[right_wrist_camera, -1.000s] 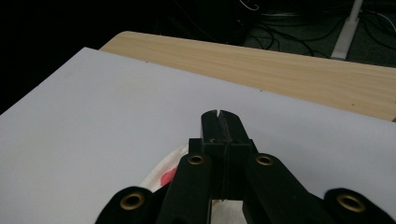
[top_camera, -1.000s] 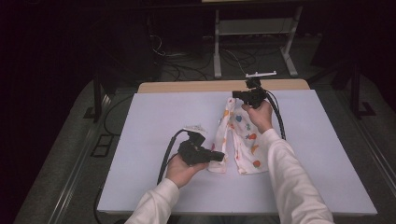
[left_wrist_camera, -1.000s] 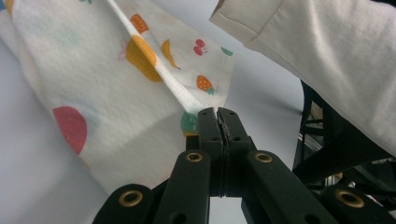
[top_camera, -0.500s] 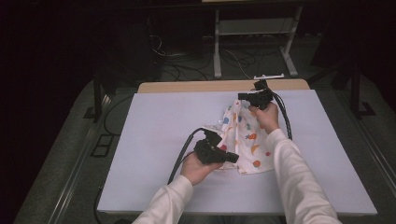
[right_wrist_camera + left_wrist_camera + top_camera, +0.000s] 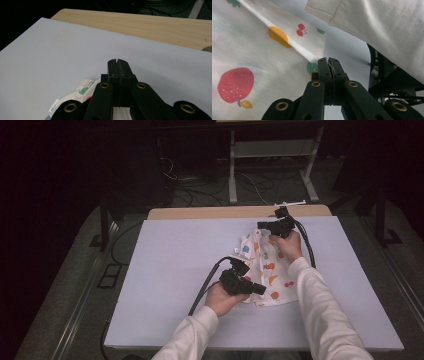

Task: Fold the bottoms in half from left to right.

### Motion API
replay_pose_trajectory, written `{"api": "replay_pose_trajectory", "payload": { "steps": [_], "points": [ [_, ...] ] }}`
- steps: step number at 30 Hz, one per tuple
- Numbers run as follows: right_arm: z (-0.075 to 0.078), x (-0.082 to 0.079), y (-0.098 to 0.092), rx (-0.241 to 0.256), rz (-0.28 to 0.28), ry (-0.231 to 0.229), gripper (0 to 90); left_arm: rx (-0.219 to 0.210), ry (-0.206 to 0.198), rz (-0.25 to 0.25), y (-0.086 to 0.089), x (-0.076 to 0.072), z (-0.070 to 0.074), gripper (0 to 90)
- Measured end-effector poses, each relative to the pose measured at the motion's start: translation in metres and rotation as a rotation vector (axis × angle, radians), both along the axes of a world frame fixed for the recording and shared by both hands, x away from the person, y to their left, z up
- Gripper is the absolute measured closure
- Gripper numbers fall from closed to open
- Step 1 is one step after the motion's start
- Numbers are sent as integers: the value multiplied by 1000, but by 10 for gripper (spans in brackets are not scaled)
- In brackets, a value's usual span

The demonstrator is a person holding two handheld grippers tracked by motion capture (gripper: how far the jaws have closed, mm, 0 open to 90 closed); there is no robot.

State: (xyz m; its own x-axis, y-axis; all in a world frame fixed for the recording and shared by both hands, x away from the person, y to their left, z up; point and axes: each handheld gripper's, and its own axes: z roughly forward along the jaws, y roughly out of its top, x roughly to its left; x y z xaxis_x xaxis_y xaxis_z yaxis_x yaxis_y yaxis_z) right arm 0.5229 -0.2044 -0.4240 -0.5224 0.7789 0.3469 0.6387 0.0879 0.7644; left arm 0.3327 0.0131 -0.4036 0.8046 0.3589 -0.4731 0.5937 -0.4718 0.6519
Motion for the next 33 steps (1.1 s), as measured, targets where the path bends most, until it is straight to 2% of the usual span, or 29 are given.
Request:
{"api": "replay_pose_trajectory", "payload": {
  "steps": [5, 18, 27, 33],
  "points": [
    [-1, 2, -3, -9, 12, -2, 889, 4, 5, -4, -11, 2, -1, 889],
    [-14, 10, -11, -9, 20, 41, 890, 7, 22, -5, -31, 8, -7, 889],
    [-15, 12, -16, -11, 29, 38, 890, -7, 26, -10, -46, 11, -8, 889],
    [-14, 12, -19, -19, 34, 38, 890, 0, 31, -25, -60, 13, -10, 889]
  ]
}}
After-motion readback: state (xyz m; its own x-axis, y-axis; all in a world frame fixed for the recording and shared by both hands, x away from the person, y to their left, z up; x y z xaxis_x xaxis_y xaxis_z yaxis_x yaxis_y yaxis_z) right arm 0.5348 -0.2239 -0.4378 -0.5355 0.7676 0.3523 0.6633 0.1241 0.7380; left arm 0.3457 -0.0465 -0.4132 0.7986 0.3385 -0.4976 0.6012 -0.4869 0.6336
